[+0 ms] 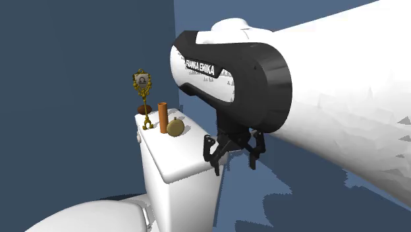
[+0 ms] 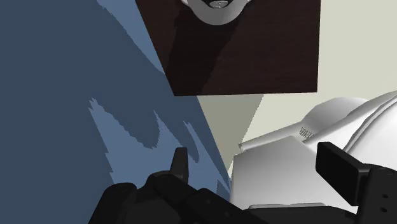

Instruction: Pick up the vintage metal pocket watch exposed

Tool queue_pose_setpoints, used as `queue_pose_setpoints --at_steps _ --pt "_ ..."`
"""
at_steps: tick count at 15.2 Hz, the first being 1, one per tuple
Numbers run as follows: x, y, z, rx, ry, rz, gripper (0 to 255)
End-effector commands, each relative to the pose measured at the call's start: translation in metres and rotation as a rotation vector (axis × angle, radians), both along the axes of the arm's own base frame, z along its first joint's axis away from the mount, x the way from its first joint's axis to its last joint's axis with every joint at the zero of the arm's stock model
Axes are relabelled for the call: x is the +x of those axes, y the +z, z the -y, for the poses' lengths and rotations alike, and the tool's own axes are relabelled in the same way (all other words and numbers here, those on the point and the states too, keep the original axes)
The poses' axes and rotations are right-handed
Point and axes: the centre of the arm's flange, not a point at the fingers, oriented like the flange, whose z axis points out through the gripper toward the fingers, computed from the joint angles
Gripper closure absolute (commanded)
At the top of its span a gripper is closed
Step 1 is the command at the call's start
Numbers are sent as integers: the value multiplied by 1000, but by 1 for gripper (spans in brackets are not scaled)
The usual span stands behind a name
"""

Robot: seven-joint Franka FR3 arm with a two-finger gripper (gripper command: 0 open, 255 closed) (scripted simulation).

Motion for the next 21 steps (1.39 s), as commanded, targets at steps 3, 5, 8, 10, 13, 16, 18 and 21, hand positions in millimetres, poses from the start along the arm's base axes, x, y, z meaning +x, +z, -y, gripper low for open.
queue_pose_setpoints --at_steps 3,5,8,10,13,16,18,21 --pt "24 4 -6 8 50 7 0" --pt "47 8 -12 16 100 14 0" --pt "82 14 -24 28 175 24 0" --pt "105 19 -34 36 225 31 0" --pt "137 26 -50 48 300 42 0" --pt "169 34 -69 60 375 52 0" --pt "189 39 -82 68 425 59 0" --pt "217 48 -105 80 500 70 0"
